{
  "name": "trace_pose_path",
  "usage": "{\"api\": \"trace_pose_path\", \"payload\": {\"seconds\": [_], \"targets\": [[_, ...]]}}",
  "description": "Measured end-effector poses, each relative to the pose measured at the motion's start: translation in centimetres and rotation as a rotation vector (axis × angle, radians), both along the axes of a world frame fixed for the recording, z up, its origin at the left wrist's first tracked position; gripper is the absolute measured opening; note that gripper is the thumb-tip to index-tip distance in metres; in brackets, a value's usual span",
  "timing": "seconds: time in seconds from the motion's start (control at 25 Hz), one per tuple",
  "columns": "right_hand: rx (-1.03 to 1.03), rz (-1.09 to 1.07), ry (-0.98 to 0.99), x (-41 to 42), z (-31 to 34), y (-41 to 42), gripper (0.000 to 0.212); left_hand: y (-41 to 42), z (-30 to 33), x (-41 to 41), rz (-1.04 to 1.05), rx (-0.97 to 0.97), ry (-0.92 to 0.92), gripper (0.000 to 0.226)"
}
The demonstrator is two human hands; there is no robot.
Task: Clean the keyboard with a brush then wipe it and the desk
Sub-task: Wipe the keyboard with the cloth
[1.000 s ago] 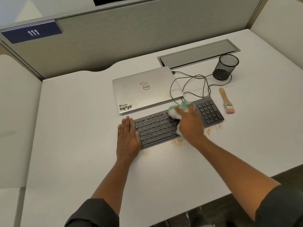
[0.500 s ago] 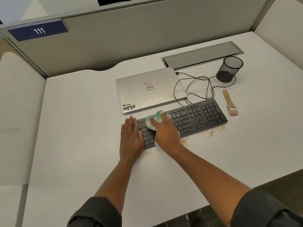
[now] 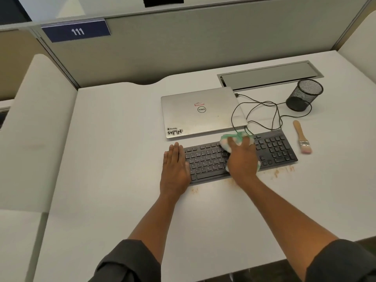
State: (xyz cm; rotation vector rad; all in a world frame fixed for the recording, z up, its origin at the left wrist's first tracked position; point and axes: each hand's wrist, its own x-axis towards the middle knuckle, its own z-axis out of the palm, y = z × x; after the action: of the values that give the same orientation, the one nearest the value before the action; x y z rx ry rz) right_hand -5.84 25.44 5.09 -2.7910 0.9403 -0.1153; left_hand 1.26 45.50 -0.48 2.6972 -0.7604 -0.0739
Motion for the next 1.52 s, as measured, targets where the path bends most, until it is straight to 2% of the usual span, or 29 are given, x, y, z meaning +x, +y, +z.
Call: {"api": "trace_pose_path", "payload": {"seconds": [0.16,0.24,0.36,0.48,0.68,0.8,0.92,1.0,1.12,1.24,1.4,1.52], "targets": [[0.051,0.250,-0.027,0.3,-0.2,6.2,0.059,0.5,0.4,0.2,-0.050,-0.020,0.040,0.074],[0.089,0.337,-0.054,0.3,0.2,6.5,0.061,1.7,0.7,0.4,-0.089,-0.036,0.042,0.079],[0.057,0.203,-0.077,0.6,0.9,3.2,0.061,5.1,0.5,0.2,-0.059,0.015,-0.040,0.096],[-0.007,0.046,-0.035,1.1,0.7,0.5,0.060,7.8,0.0,-0.8,-0.035,0.071,-0.011,0.114],[0.009,0.220,0.032,2.0,0.5,6.0,0.061,8.2,-0.3,-1.0,-0.061,0.067,0.030,0.123],[0.080,0.394,0.015,2.0,0.1,10.2,0.059,8.2,-0.5,-1.0,-0.093,0.092,0.028,0.124],[0.247,0.478,-0.038,3.4,0.4,10.0,0.059,8.2,-0.8,-0.9,-0.092,0.090,0.026,0.118],[0.206,0.442,-0.038,5.4,0.8,8.4,0.061,8.1,-0.7,-0.8,-0.092,0.081,0.036,0.115],[0.123,0.439,0.083,7.3,1.2,8.0,0.060,8.1,-0.6,-0.9,-0.092,0.060,0.051,0.112],[0.057,0.556,0.099,6.3,0.9,9.9,0.058,8.0,-0.6,-0.9,-0.095,0.046,0.047,0.110],[0.107,0.738,0.101,1.9,0.0,10.5,0.053,8.0,-0.6,-1.0,-0.108,-0.053,0.033,0.101],[0.067,0.845,0.125,-1.0,0.5,8.0,0.050,8.1,-0.7,-1.0,-0.110,-0.003,0.004,0.105]]}}
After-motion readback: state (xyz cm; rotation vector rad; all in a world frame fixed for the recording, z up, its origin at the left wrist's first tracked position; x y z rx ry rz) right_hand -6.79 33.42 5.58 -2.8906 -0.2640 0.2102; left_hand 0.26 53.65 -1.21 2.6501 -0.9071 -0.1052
